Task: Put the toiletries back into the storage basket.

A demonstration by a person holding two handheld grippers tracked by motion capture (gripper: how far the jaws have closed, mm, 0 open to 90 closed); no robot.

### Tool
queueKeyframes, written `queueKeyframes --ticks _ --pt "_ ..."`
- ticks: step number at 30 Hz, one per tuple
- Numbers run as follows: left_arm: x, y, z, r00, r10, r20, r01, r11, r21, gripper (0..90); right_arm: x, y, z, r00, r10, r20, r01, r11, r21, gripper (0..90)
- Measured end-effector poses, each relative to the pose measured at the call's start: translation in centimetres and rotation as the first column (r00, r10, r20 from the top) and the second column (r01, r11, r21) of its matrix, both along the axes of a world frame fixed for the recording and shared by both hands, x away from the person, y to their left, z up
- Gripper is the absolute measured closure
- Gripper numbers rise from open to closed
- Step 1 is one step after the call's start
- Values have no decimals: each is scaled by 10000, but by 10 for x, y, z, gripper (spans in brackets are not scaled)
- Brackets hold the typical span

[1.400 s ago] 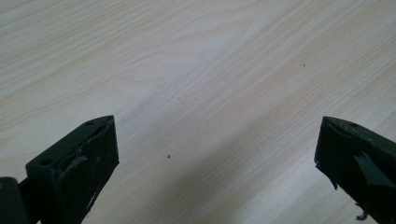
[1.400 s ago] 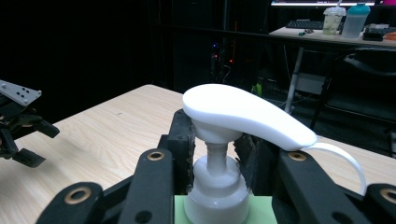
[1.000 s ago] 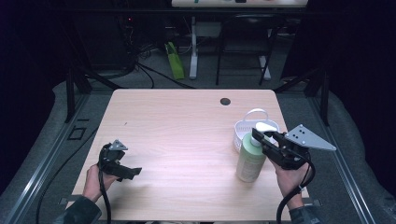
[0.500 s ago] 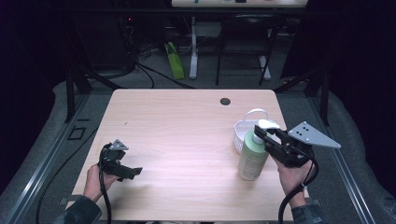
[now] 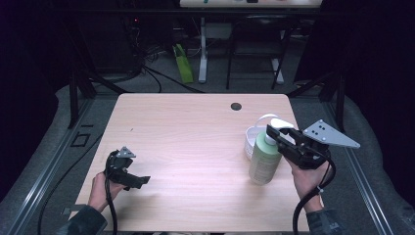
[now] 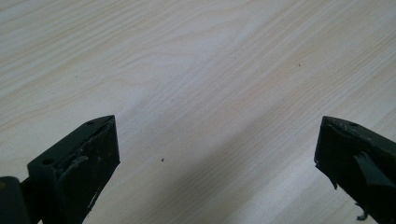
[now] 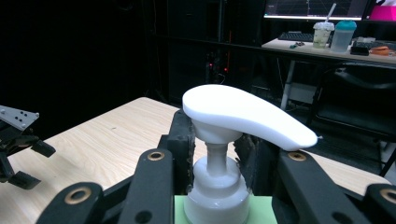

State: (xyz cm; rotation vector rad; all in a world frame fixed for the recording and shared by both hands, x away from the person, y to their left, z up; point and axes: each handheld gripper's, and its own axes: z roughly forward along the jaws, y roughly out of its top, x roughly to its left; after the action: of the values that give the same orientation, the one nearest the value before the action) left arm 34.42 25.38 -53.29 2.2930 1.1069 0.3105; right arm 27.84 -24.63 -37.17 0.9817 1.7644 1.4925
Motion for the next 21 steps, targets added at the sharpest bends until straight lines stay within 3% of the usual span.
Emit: queueKeyframes --ticks 14,21 --pt "1 1 -2 9999 -2 -136 2 10000 46 0 7 2 13 9998 18 189 -18 10000 -2 680" --pt "1 3 -1 9999 85 -61 -86 9998 -190 0 9 3 21 9997 -8 262 9 10000 -36 680"
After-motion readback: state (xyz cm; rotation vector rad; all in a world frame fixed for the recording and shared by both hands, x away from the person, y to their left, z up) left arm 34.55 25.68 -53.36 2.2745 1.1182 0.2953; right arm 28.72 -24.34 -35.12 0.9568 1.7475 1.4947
